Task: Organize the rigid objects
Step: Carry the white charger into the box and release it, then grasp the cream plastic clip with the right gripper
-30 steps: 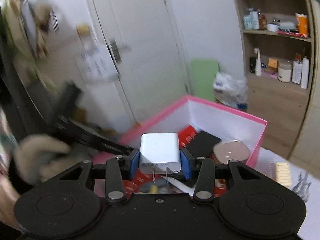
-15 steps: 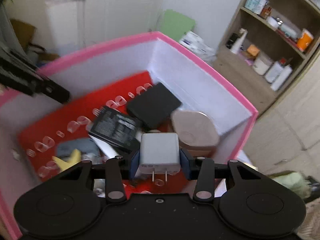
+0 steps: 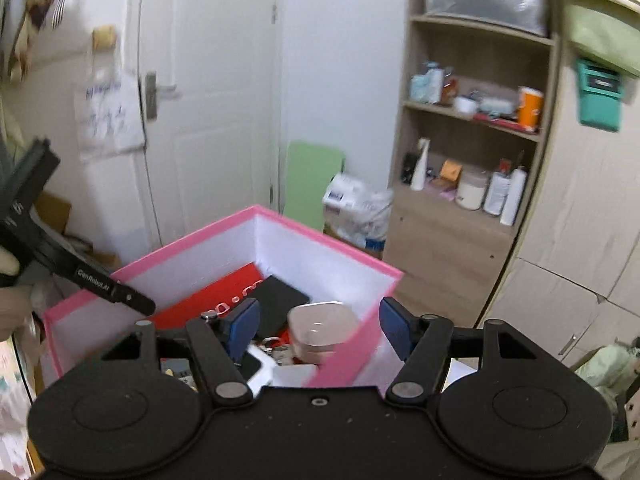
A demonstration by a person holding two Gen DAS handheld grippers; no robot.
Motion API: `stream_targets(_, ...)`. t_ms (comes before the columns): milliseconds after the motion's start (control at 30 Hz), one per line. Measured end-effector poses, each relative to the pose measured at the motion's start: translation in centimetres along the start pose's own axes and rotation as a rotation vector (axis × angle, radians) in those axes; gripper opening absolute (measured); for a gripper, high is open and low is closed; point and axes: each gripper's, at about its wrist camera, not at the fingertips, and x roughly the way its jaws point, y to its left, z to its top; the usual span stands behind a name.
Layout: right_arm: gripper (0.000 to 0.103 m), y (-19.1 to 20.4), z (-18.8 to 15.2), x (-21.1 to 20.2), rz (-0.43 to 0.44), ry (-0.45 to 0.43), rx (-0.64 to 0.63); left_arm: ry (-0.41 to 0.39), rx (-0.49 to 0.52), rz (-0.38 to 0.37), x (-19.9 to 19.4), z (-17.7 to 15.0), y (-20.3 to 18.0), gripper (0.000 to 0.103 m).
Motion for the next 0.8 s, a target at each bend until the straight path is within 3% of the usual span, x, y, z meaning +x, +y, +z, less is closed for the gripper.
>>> stream_targets(167, 0.071, -3.5, -2.5, -1.2, -0.052, -0.019, 0.064, -0.006, 0.008, 0.025, 0.0, -0.1, -0.6, 0.013)
stream_targets(267, 0.072, -5.8, -4.3, -1.2, -0.007, -0.034, 0.125, -0.019, 0.023, 0.029, -0.1, -0.4, -0.8, 0.013)
stream_targets(400, 0.072, -7.8, -6.5, 0.1, -0.030, -0.018, 0.171, -0.022, 0.029, 0.027, -0.2, -0.4, -0.7, 0.013)
stream_targets(600, 0.072, -8.7, -7.9, 2.6, -0.015, -0.004, 0.167, -0.026, 0.019, 0.023, -0.2, -0.5, -0.7, 0.013)
stream_targets(800, 0.072, -8.8, -8.0, 6.4, -0.049, 0.087, 0.111, -0.031, 0.014, 0.020, -0.2, -0.6, -0.6, 0.013)
